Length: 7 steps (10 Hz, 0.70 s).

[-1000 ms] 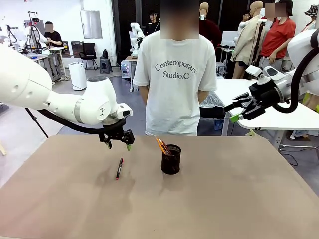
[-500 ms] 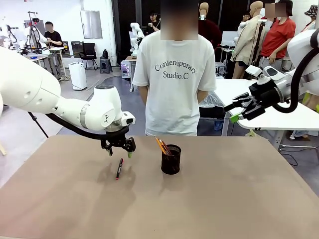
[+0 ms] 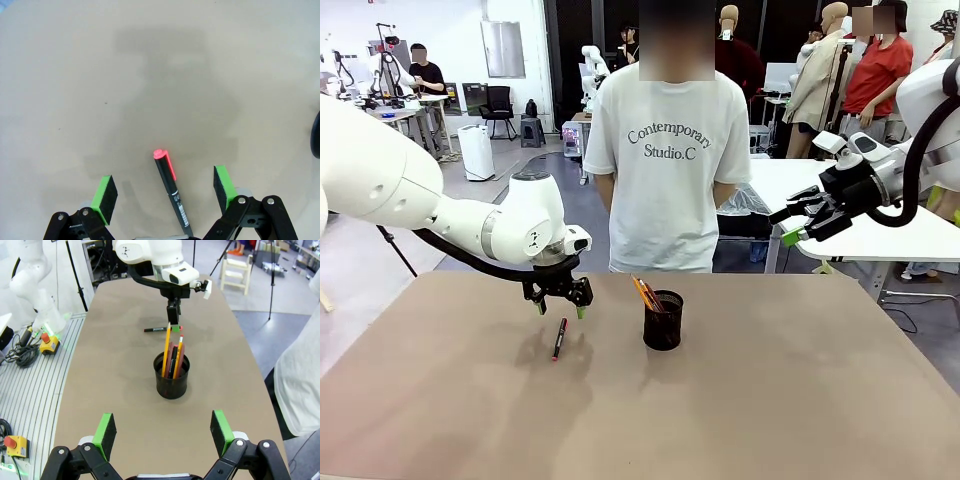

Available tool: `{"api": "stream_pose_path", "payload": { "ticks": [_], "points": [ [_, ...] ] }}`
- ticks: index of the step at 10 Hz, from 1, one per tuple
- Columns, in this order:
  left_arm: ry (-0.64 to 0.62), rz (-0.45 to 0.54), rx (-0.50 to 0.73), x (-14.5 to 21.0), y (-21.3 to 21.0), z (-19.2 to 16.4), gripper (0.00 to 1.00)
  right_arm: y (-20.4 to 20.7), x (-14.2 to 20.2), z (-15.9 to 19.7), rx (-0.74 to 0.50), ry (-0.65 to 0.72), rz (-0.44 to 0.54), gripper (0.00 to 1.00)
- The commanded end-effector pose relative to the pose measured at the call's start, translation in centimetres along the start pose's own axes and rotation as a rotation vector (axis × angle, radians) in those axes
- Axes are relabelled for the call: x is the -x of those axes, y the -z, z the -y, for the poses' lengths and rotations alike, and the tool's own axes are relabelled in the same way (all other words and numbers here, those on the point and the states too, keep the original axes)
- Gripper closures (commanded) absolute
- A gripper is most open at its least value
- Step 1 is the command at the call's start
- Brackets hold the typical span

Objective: Place the pens into the pen holder.
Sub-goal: Pick up a writing instrument from the table and place it into the Pen holder.

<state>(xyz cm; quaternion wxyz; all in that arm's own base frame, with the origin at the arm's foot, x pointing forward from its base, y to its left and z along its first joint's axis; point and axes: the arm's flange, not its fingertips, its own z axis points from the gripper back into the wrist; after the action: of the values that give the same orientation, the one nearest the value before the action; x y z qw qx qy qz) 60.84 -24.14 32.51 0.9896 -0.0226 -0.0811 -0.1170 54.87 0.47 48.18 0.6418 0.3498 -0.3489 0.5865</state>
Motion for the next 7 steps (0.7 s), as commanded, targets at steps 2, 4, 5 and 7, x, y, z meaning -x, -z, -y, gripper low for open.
{"api": "stream_pose_path", "payload": {
  "ticks": [2, 4, 5, 7],
  "points": [
    [-0.09, -0.108, 0.023, -0.5, 0.2, -0.9, 0.0, -0.1, -0.5, 0.3, -0.003, 0.012, 0.0, 0.0],
    [-0.113, -0.147, -0.006, -0.6, 0.4, -0.9, 0.0, -0.1, -0.5, 0.3, -0.003, 0.012, 0.0, 0.0],
    [-0.123, -0.143, -0.001, -0.6, 0.6, -0.7, 0.0, -0.1, -0.5, 0.3, -0.003, 0.012, 0.0, 0.0],
    [-0.121, -0.137, -0.024, -0.8, 1.4, -0.6, 0.0, -0.1, -0.5, 0.3, -0.003, 0.012, 0.0, 0.0]
  ]
}}
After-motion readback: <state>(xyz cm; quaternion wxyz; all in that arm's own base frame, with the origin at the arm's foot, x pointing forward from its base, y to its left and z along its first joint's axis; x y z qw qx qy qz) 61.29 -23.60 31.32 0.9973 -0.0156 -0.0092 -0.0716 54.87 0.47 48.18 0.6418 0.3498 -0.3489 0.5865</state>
